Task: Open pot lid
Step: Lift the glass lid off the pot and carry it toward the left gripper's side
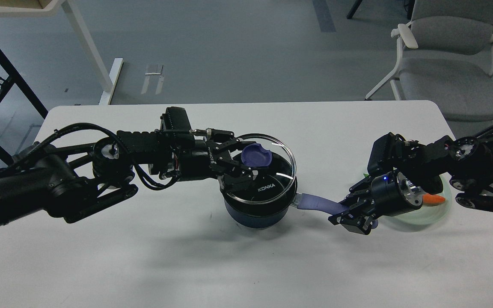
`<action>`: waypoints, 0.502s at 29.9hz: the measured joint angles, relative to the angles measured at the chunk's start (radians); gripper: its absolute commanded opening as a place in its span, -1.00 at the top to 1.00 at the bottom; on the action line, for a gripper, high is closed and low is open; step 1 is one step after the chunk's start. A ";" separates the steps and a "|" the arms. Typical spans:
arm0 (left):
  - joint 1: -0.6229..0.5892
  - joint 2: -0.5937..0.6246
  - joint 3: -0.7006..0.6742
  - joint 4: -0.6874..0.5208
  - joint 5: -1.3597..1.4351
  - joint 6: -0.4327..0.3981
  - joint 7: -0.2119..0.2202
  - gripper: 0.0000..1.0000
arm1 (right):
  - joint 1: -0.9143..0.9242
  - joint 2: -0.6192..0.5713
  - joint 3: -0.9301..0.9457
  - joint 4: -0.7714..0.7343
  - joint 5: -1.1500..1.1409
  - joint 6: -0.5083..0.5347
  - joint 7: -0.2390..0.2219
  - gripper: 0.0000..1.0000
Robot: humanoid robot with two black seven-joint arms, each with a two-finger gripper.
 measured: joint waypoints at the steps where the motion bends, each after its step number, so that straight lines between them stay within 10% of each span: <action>1: -0.010 0.023 0.000 -0.011 -0.018 0.000 0.000 0.21 | 0.000 0.000 0.000 0.000 0.000 0.000 0.000 0.40; 15: 0.153 0.453 0.006 -0.086 -0.113 0.160 0.000 0.20 | 0.001 -0.001 0.001 0.000 0.000 0.000 0.000 0.40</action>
